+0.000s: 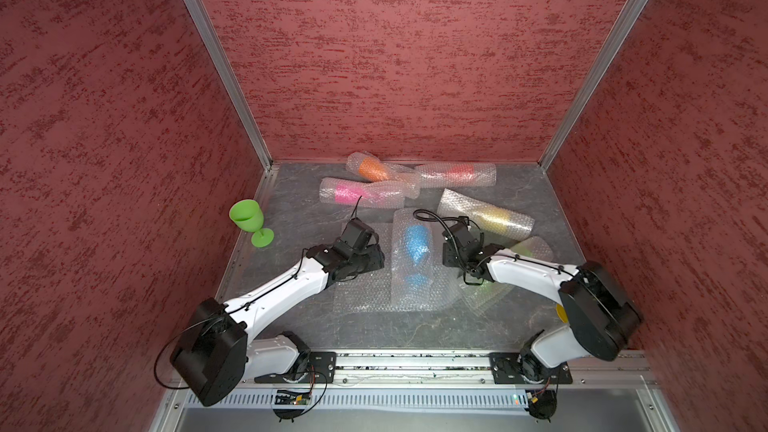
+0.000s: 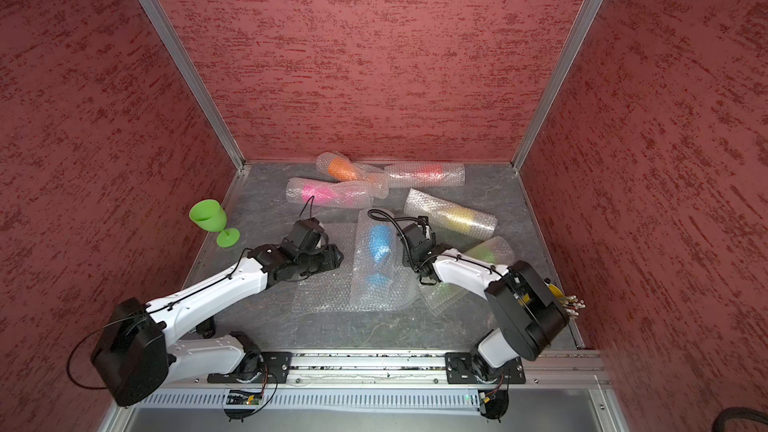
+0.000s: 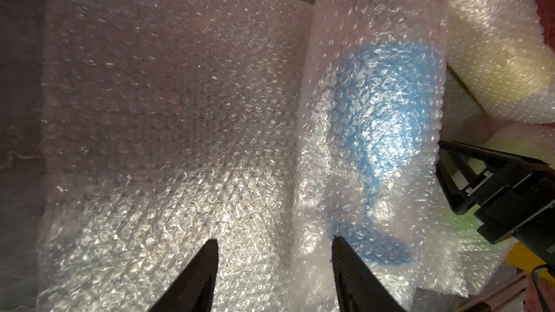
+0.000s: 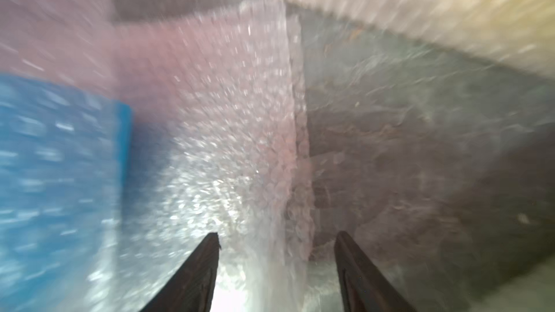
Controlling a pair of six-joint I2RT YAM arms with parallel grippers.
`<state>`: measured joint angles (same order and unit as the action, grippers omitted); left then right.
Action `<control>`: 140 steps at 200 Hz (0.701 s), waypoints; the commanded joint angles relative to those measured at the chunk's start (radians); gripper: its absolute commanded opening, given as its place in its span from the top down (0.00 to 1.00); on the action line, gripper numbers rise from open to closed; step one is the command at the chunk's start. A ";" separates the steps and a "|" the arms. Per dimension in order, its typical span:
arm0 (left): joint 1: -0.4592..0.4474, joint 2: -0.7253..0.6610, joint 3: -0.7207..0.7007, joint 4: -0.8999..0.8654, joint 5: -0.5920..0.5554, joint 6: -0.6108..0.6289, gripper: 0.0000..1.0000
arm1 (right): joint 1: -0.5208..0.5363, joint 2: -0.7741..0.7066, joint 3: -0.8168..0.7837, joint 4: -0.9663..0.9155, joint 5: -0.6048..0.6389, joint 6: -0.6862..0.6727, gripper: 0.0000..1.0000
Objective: Unpack wine glasses from bubble wrap
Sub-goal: Unwrap the bubble wrap.
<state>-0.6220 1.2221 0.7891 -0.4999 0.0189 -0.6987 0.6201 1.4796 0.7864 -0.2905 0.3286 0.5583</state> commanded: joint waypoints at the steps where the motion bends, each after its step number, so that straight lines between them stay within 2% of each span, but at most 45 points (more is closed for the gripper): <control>1: 0.023 -0.076 0.031 -0.065 0.003 0.044 0.38 | -0.003 -0.078 0.055 -0.060 0.067 -0.025 0.36; 14: 0.039 -0.116 0.041 -0.099 0.015 0.068 0.38 | -0.003 -0.092 0.067 -0.060 0.018 -0.047 0.43; 40: 0.069 -0.196 0.092 -0.180 -0.008 0.146 0.38 | -0.003 -0.078 0.088 -0.026 -0.122 -0.089 0.74; 64: 0.083 -0.247 0.123 -0.206 -0.064 0.222 0.37 | -0.003 0.030 0.136 -0.029 -0.161 -0.106 0.91; 103: 0.121 -0.256 0.107 -0.204 -0.065 0.245 0.37 | 0.001 0.190 0.252 -0.042 -0.286 -0.113 0.97; 140: 0.143 -0.287 0.085 -0.183 -0.060 0.238 0.37 | 0.096 0.211 0.386 -0.017 -0.458 -0.080 0.93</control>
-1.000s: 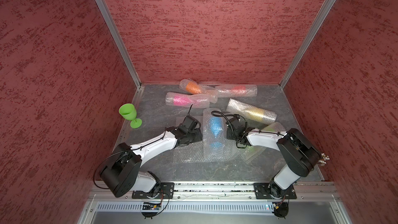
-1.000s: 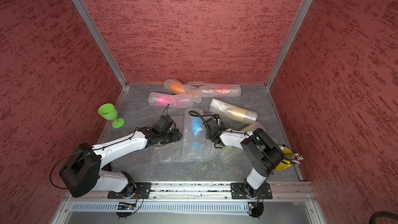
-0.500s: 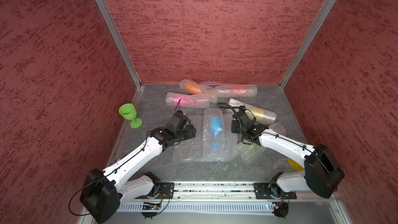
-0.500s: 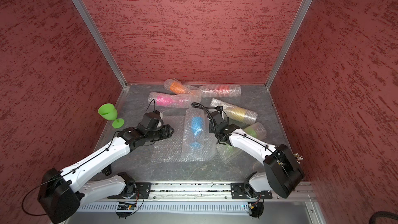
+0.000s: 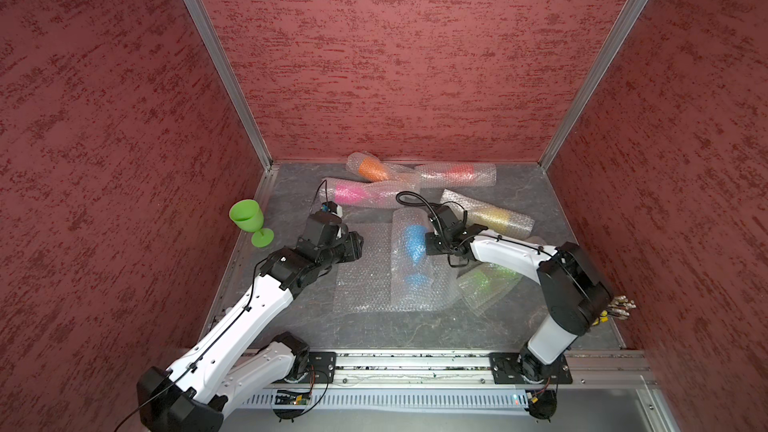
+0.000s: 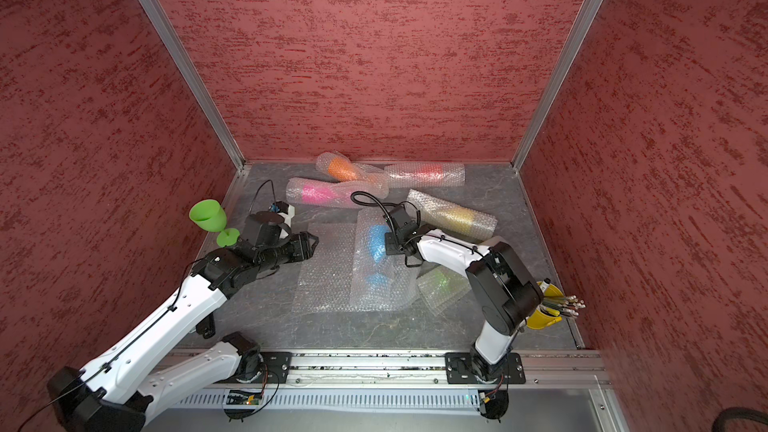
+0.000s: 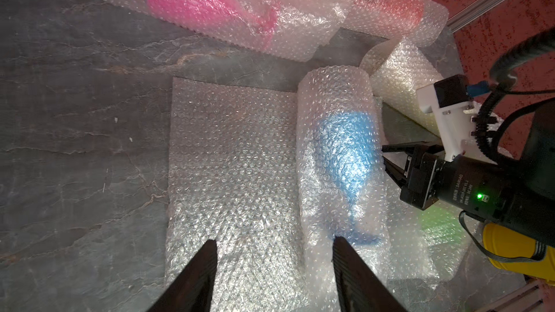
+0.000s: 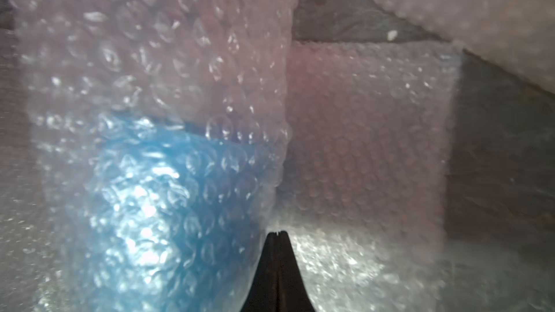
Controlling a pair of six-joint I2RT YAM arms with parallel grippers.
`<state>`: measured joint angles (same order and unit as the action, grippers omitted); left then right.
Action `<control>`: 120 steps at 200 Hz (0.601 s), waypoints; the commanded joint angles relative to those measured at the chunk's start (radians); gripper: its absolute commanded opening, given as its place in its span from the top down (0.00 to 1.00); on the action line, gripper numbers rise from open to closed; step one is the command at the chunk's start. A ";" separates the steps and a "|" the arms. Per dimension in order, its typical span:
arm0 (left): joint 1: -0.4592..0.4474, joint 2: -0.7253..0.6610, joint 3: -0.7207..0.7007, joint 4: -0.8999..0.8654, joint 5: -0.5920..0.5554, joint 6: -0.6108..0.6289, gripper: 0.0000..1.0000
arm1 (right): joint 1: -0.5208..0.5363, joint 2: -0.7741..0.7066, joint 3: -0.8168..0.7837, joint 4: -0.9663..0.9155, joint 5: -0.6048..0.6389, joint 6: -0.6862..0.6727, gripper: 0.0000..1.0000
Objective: Unpack wine glasses from bubble wrap
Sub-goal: Unwrap the bubble wrap.
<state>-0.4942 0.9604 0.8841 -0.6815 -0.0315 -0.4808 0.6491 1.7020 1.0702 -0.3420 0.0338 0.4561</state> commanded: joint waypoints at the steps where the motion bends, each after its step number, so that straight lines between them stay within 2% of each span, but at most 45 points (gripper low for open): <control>1: 0.015 -0.026 -0.010 -0.003 -0.010 0.020 0.37 | 0.069 -0.009 0.108 0.035 -0.169 0.023 0.93; 16: 0.024 -0.032 -0.011 -0.005 -0.012 0.018 0.37 | 0.114 0.017 0.174 0.053 -0.257 0.044 0.87; 36: 0.032 -0.038 -0.014 -0.002 -0.009 0.013 0.37 | 0.149 0.035 0.206 0.174 -0.445 0.083 0.75; 46: 0.033 -0.038 -0.013 -0.004 -0.009 0.010 0.37 | 0.151 0.024 0.197 0.234 -0.479 0.109 0.67; 54: 0.035 -0.037 -0.011 -0.006 -0.009 0.008 0.37 | 0.149 0.009 0.195 0.233 -0.447 0.103 0.64; 75: 0.036 -0.032 -0.001 -0.007 0.007 0.001 0.37 | 0.136 -0.033 0.184 0.143 -0.261 0.057 0.62; 97: 0.037 0.005 0.009 -0.005 0.054 -0.020 0.37 | 0.098 -0.081 0.115 0.092 -0.104 0.072 0.59; 120: 0.037 0.069 -0.002 0.038 0.135 -0.062 0.37 | 0.068 -0.102 0.039 0.094 -0.058 0.082 0.49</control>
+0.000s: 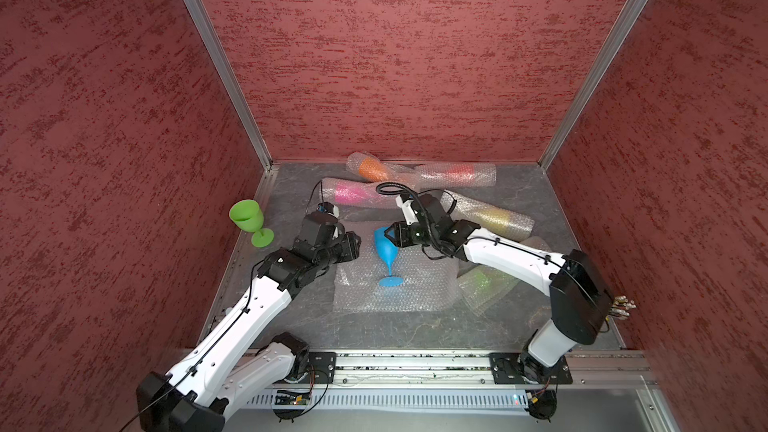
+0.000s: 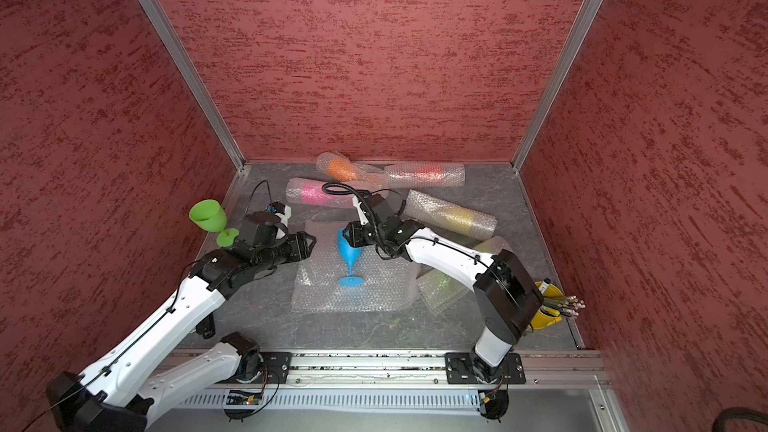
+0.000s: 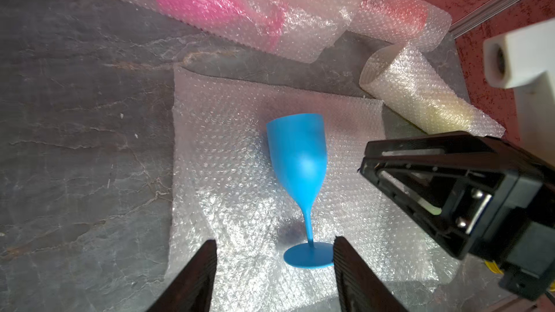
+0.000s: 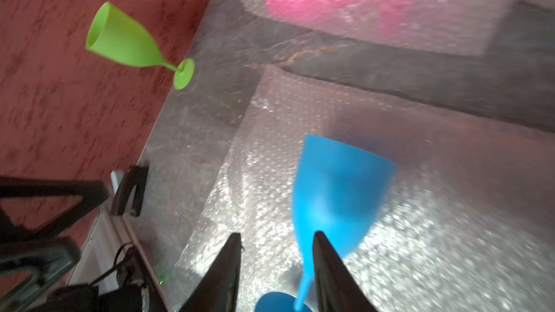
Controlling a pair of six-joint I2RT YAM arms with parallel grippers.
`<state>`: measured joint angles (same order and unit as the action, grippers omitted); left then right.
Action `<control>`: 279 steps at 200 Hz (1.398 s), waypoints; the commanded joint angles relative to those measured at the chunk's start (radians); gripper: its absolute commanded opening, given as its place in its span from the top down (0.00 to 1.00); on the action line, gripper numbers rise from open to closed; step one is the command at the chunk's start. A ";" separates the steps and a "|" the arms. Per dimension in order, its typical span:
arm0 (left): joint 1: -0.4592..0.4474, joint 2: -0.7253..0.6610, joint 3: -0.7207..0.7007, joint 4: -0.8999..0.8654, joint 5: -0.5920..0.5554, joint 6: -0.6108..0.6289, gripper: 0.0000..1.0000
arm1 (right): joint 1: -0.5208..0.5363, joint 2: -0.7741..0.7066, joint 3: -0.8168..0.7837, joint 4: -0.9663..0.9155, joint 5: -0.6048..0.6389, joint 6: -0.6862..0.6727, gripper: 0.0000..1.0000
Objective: Unpack wine glasses from bubble wrap
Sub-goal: Unwrap the bubble wrap, then pick up the wine glass from the bubble wrap.
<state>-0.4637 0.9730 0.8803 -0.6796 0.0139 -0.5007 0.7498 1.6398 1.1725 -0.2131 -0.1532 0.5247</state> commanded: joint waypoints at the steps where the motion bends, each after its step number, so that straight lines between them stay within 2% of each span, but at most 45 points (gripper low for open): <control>1: 0.007 0.061 0.001 0.038 0.093 -0.044 0.37 | -0.034 -0.040 -0.067 -0.034 0.129 0.014 0.49; 40: 0.023 0.236 0.001 0.103 0.166 -0.114 0.34 | -0.065 0.000 -0.139 -0.011 0.122 0.024 0.45; 54: 0.040 0.315 0.052 0.086 0.205 -0.104 0.20 | -0.071 0.014 -0.152 -0.011 0.132 0.022 0.43; 60: 0.047 0.349 0.080 0.075 0.222 -0.088 0.15 | -0.072 0.016 -0.155 -0.013 0.140 0.018 0.38; 72: 0.065 0.426 0.139 0.039 0.246 -0.059 0.00 | -0.076 0.022 -0.153 -0.031 0.177 0.013 0.23; 78: 0.073 0.470 0.173 0.020 0.261 -0.043 0.00 | -0.076 0.023 -0.154 -0.039 0.195 0.009 0.17; 94: 0.085 0.598 0.273 -0.062 0.273 -0.033 0.00 | -0.087 0.018 -0.161 -0.043 0.227 0.006 0.11; 112: 0.081 0.682 0.320 -0.074 0.296 -0.020 0.00 | -0.105 0.004 -0.182 -0.027 0.247 0.012 0.11; 139: 0.052 0.771 0.448 -0.163 0.250 0.021 0.00 | -0.132 -0.044 -0.229 0.022 0.263 0.020 0.11; 174: 0.041 0.898 0.625 -0.301 0.251 0.042 0.02 | -0.155 -0.092 -0.276 0.088 0.221 0.000 0.11; 197: 0.012 0.994 0.741 -0.395 0.239 0.110 0.03 | -0.156 -0.109 -0.291 0.100 0.212 -0.020 0.11; 248: -0.002 1.122 0.828 -0.451 0.211 0.106 0.04 | -0.159 -0.240 -0.318 0.069 0.246 -0.079 0.11; 279: -0.004 1.159 0.842 -0.437 0.203 0.078 0.10 | -0.159 -0.288 -0.324 0.069 0.241 -0.081 0.11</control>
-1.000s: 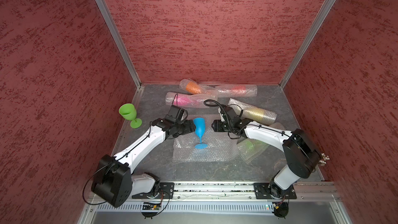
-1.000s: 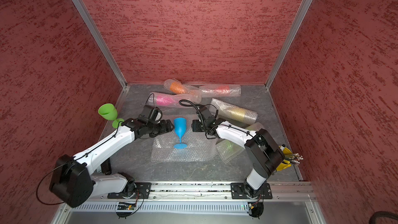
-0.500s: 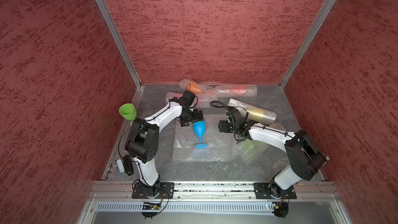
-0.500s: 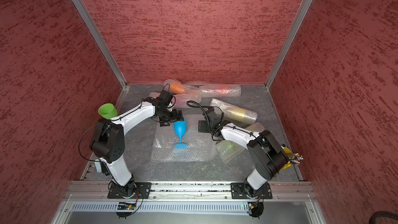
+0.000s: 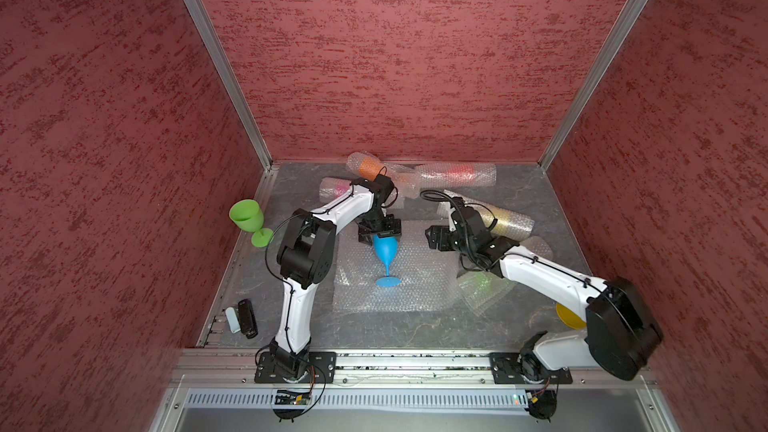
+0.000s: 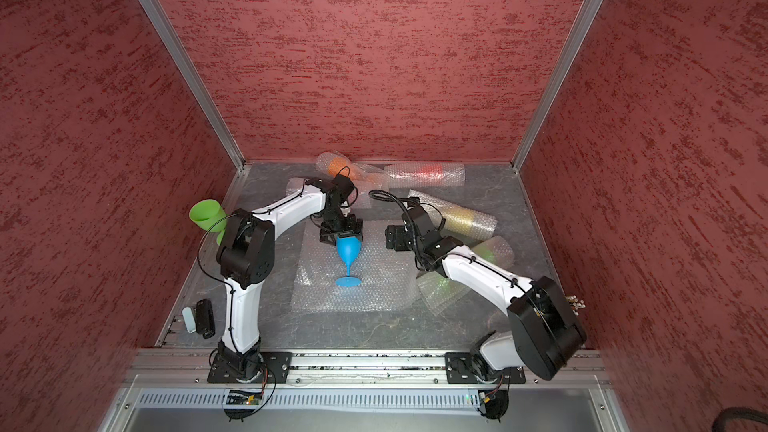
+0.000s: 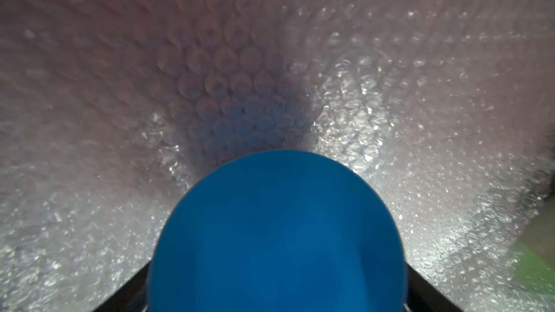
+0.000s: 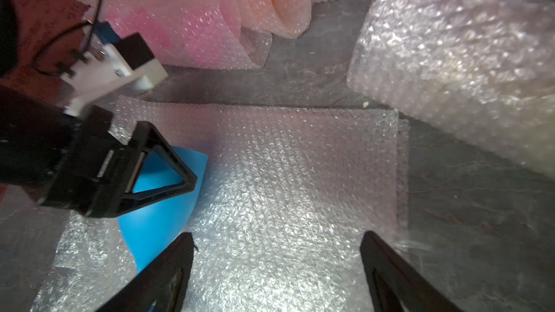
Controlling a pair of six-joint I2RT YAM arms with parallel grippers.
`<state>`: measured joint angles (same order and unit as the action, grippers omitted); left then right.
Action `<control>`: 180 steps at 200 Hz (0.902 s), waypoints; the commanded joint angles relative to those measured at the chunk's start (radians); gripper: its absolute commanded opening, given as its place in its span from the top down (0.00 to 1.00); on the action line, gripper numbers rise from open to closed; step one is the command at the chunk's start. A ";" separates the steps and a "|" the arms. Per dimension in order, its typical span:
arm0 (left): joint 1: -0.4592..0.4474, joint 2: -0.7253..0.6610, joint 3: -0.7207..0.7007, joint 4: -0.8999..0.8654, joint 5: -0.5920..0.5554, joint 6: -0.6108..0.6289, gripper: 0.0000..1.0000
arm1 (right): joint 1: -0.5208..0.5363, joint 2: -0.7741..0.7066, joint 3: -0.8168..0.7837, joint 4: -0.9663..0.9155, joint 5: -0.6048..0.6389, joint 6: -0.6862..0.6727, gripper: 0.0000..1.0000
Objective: Unpack wine glasses from bubble wrap
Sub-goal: Pick up the wine glass from the bubble wrap.
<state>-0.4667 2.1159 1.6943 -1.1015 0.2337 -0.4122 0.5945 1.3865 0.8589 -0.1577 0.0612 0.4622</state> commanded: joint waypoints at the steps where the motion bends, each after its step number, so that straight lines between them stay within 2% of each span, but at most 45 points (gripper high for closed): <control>1: 0.000 0.016 0.028 -0.014 -0.019 -0.012 0.10 | -0.004 -0.036 -0.011 0.013 0.027 -0.018 0.12; 49: -0.006 -0.019 0.012 0.015 -0.028 -0.043 0.28 | -0.005 -0.059 0.013 0.008 0.009 -0.017 0.13; 99: -0.016 -0.201 -0.044 0.008 -0.108 -0.060 0.27 | -0.005 -0.088 0.041 -0.019 -0.023 -0.011 0.13; 130: -0.014 -0.392 -0.113 0.064 -0.224 -0.057 0.27 | -0.005 -0.127 0.046 -0.012 -0.048 -0.001 0.13; 153: -0.017 -0.567 -0.214 0.208 -0.340 -0.024 0.27 | -0.006 -0.122 0.075 -0.032 -0.035 -0.010 0.13; 180: 0.002 -0.742 -0.355 0.404 -0.532 0.014 0.29 | -0.005 -0.096 0.124 -0.046 -0.046 -0.023 0.14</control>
<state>-0.4801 1.4773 1.4338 -0.9043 -0.0841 -0.4458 0.5934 1.2774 0.9211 -0.1829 0.0299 0.4538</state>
